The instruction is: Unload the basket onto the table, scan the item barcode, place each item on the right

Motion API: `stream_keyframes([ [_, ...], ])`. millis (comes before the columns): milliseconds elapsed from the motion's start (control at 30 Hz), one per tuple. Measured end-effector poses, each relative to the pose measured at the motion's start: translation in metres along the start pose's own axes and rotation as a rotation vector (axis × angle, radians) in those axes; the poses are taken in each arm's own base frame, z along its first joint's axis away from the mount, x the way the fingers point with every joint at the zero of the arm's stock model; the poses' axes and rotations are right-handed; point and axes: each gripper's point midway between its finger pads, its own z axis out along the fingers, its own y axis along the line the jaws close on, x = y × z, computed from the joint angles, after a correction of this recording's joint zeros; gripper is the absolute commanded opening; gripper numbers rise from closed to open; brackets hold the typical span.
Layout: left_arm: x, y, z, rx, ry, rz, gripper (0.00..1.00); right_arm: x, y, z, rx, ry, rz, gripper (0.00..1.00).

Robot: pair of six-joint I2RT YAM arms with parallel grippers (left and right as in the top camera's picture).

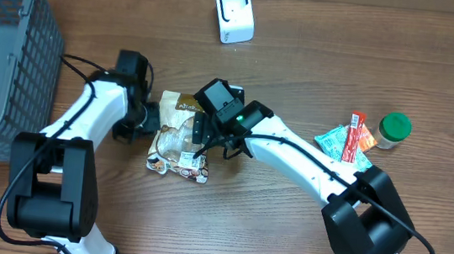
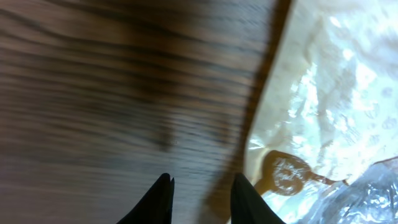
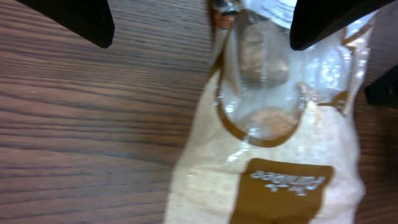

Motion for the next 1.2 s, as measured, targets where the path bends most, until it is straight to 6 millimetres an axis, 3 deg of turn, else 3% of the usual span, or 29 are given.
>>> stream_keyframes([
  [367, 0.026, -0.051, 0.017, 0.047, 0.003, 0.155, 0.28, -0.008, -0.051, 0.000, 0.063, 0.088, 0.115, 0.94],
  [600, 0.024, -0.095, 0.017, 0.099, -0.079, 0.269, 0.34, -0.006, -0.092, -0.004, 0.129, 0.166, 0.203, 0.94],
  [767, 0.026, -0.116, 0.016, 0.123, -0.111, 0.320, 0.38, -0.005, -0.099, -0.005, 0.128, 0.189, 0.227, 0.95],
  [900, 0.029, -0.119, 0.016, 0.125, -0.108, 0.330, 0.43, -0.008, -0.090, -0.003, 0.096, 0.176, 0.214, 0.96],
  [1033, 0.045, -0.102, 0.015, 0.077, -0.016, 0.312, 0.49, -0.019, -0.082, -0.001, 0.058, 0.138, 0.185, 0.96],
  [1200, 0.040, -0.095, -0.010, 0.071, 0.041, 0.272, 0.56, -0.019, -0.082, -0.001, 0.054, 0.139, 0.170, 0.98],
])
